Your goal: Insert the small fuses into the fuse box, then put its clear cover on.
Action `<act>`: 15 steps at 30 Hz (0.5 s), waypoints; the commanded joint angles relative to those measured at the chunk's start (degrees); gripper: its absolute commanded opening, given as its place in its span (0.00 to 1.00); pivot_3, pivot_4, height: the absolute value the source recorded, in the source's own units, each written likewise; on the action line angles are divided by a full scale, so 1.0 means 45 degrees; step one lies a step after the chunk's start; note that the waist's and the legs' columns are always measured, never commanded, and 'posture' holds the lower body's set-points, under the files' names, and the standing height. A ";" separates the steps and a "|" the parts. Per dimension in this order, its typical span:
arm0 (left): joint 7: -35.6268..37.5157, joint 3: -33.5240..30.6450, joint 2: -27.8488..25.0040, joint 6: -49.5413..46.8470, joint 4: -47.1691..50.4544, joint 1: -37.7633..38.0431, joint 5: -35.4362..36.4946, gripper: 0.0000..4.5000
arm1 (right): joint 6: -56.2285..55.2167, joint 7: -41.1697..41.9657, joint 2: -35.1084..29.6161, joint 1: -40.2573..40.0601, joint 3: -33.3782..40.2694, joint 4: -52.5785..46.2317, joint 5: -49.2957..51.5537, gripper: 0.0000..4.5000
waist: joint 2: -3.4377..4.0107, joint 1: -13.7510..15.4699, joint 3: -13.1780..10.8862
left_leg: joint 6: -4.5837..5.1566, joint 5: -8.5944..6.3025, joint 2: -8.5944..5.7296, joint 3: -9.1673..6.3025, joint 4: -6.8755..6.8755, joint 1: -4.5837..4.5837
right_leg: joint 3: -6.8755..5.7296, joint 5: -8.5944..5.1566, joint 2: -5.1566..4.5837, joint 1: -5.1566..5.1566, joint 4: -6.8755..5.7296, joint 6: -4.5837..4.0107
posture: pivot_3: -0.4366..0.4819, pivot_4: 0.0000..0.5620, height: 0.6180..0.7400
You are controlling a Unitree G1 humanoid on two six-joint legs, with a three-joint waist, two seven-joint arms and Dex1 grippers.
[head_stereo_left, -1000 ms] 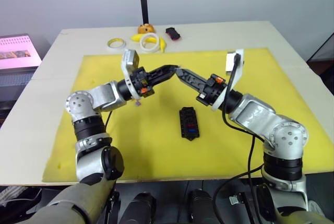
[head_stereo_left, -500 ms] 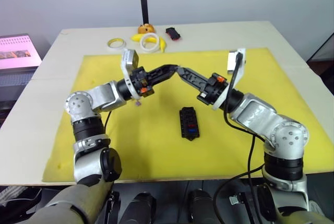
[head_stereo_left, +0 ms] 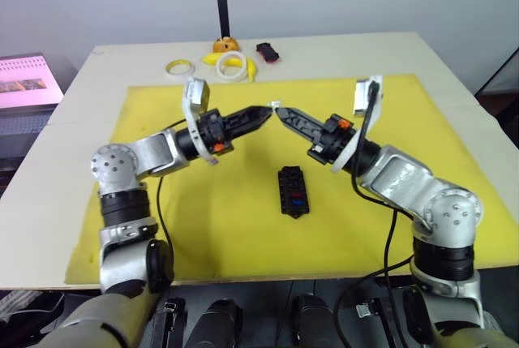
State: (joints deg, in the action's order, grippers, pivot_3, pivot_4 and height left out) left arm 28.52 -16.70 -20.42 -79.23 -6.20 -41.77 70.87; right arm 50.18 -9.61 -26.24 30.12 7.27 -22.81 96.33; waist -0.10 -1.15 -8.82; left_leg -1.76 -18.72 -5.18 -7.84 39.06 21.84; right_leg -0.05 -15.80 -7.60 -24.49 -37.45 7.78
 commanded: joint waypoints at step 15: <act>0.9868 0.7482 -0.3998 1.3604 0.2200 0.1476 -1.0762 0.99 | -0.1938 1.3316 -0.8864 0.1681 -0.4683 -0.1125 -1.1976 0.00 | 0.0018 0.0073 -0.0016 | 0.0031 -0.0017 -0.0014 0.0046 -0.0002 0.0003 | -0.0010 0.0000 0.0007 0.0035 0.0088 0.0005 | 0.48 0.27 1.00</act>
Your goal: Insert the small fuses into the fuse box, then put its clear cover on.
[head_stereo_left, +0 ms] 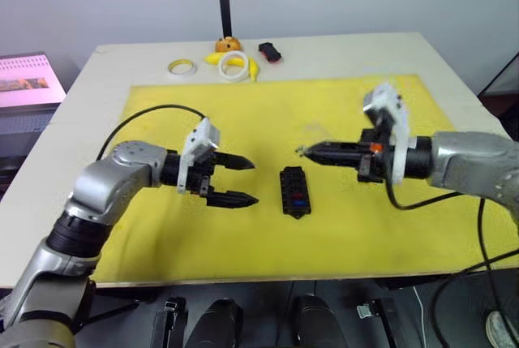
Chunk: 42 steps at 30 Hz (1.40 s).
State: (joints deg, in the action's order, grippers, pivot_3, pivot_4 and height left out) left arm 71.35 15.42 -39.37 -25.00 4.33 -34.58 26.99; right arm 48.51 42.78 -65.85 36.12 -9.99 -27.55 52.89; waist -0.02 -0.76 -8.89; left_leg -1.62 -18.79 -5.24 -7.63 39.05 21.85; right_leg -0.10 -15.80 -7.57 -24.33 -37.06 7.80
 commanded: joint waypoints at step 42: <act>-0.0259 0.0801 0.2322 0.2711 -0.0557 0.0046 -0.3225 0.99 | -0.4023 0.5407 0.3037 0.0445 -0.2351 0.2066 -0.9601 0.00 | -0.0006 0.0021 -0.0003 | -0.0003 0.0002 0.0020 -0.0032 0.0027 0.0035 | -0.0012 0.0001 -0.0014 -0.0024 -0.0017 0.0000 | 0.48 0.27 1.00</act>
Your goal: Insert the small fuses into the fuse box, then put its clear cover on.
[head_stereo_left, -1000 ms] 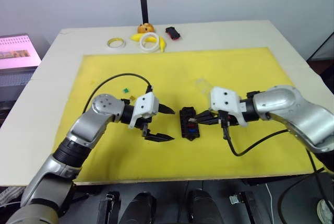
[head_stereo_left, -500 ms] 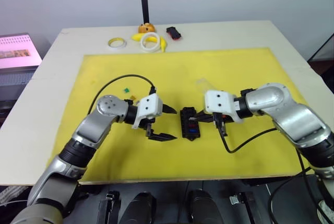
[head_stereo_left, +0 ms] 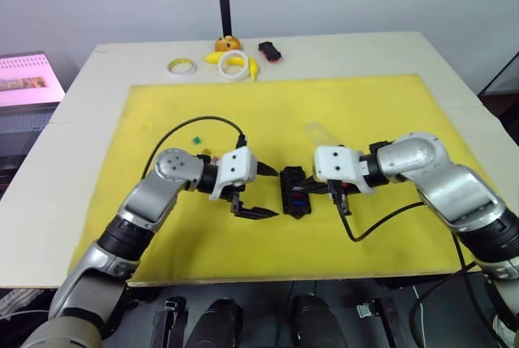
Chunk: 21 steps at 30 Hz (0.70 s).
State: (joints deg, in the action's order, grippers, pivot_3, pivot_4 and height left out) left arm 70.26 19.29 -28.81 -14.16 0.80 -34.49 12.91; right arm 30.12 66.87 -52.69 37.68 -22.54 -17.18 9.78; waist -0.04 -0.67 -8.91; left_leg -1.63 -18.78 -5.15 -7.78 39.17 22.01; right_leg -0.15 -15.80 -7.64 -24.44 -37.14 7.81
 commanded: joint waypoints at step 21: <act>0.0002 -0.0084 0.0086 0.0134 0.0324 0.0111 -0.0154 0.99 | 0.0020 0.0350 0.0425 0.0265 0.0450 0.0052 -0.0490 0.00 | 0.0000 -0.0007 0.0000 | -0.0001 0.0000 0.0000 -0.0001 0.0002 -0.0001 | 0.0000 0.0000 -0.0001 0.0000 -0.0006 0.0000 | 0.48 0.27 1.00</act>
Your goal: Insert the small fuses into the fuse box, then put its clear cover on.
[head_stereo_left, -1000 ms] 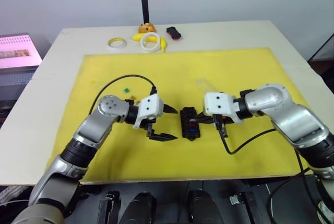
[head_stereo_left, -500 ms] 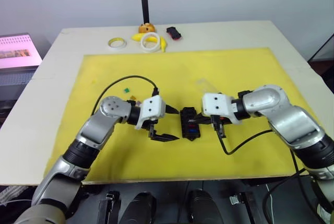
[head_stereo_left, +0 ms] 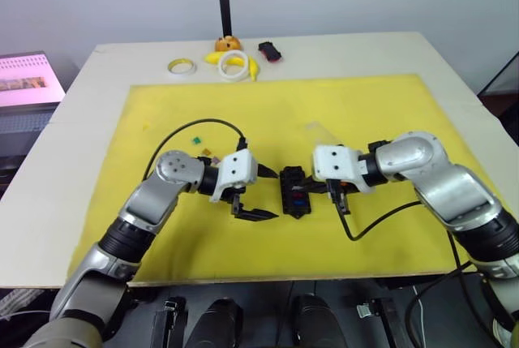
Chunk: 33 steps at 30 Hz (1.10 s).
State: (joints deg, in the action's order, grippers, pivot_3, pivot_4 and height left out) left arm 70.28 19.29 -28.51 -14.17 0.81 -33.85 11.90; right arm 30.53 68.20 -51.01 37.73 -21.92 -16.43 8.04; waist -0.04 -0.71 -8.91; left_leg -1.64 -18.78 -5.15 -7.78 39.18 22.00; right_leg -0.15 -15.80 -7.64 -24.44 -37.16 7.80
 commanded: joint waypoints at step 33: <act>-0.0241 -0.0075 0.0286 -0.0013 0.0326 -0.0121 0.0037 0.99 | -0.0130 0.0856 0.0381 0.0734 -0.0068 0.0299 -0.0860 0.00 | 0.0000 -0.0005 0.0000 | -0.0001 0.0000 -0.0001 -0.0001 0.0004 0.0000 | 0.0000 0.0000 -0.0001 0.0000 -0.0005 0.0000 | 0.48 0.27 1.00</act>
State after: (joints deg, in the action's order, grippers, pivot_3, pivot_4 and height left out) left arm 69.57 19.29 -27.14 -14.55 0.85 -33.87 11.90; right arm 29.71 71.62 -49.54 39.79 -22.43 -14.29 4.66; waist -0.05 -0.73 -8.91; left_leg -1.64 -18.78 -5.16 -7.79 39.20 22.00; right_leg -0.15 -15.80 -7.64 -24.44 -37.19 7.80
